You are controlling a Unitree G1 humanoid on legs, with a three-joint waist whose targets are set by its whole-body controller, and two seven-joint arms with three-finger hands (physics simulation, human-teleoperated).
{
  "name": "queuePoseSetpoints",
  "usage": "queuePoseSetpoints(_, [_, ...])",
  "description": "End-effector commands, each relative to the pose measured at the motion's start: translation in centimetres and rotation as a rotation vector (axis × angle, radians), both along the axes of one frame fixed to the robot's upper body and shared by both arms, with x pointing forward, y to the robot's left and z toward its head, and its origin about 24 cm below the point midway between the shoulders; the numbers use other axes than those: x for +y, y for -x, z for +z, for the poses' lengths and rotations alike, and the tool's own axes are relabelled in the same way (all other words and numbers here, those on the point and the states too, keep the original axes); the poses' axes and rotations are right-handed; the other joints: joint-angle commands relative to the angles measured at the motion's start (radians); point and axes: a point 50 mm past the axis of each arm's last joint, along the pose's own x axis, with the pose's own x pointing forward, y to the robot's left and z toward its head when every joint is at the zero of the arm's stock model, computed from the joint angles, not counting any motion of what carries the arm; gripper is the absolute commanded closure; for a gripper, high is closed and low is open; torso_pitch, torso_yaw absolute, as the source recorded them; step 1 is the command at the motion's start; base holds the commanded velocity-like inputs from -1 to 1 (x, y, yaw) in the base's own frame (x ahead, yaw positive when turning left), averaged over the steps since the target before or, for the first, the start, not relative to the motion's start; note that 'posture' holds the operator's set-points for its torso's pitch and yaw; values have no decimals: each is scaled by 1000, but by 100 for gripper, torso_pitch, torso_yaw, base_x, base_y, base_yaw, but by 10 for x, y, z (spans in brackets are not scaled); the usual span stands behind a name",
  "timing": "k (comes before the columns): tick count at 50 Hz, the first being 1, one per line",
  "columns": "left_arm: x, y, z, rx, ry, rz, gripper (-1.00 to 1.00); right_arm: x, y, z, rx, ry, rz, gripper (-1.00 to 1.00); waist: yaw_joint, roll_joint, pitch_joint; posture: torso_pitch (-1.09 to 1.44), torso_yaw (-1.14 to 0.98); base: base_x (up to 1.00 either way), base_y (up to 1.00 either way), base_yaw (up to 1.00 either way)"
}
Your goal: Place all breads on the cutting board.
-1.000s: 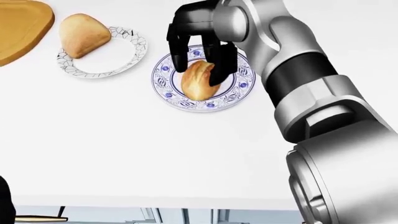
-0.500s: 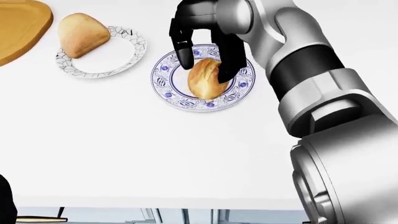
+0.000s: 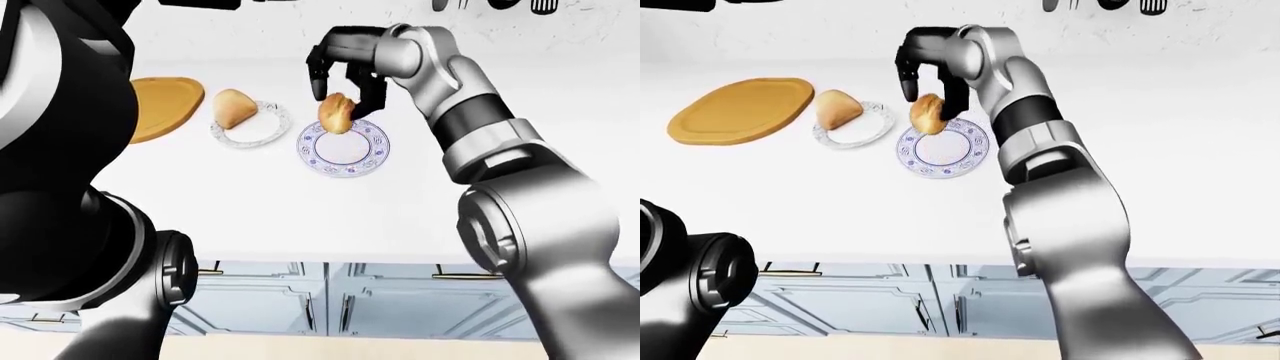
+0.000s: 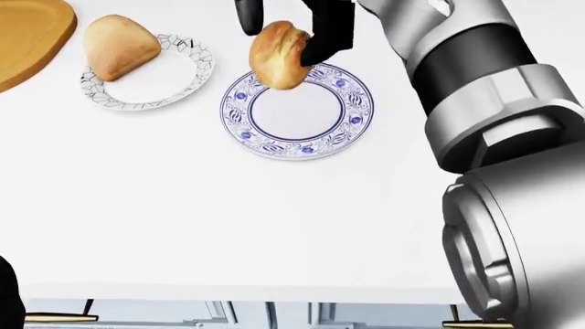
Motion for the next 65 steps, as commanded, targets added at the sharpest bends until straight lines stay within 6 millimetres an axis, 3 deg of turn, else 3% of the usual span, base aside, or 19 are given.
queuePoseSetpoints(1, [2,7,9,-60,19,3,-100,2,7,34,-121,-82,26,100,0,1,-34,0,0,0,0,0])
queuePoseSetpoints(23, [1,7,9,-62,15,3,-100,12,29,93,-252,-695,171,100,2,-4,-31,0,0,0,0,0])
queuePoseSetpoints(29, [1,7,9,-62,14,2,-100,0,38,119,-336,-912,189,100,4,-5,-30,0,0,0,0,0])
queuePoseSetpoints(36, [0,7,9,-62,13,1,-100,-13,44,131,-387,-1022,210,100,5,-9,-28,0,0,0,0,0])
queuePoseSetpoints(42, [1,7,9,-63,14,2,-100,-38,55,150,-460,-1152,212,100,8,-12,-26,0,0,0,0,0])
queuePoseSetpoints(51, [1,10,10,-65,16,3,-100,-71,73,158,-527,-1276,205,100,14,-20,-23,0,0,0,0,0])
queuePoseSetpoints(65, [1,10,11,-67,17,3,-100,-94,114,157,-602,-1373,232,100,22,-27,-21,0,0,0,0,0])
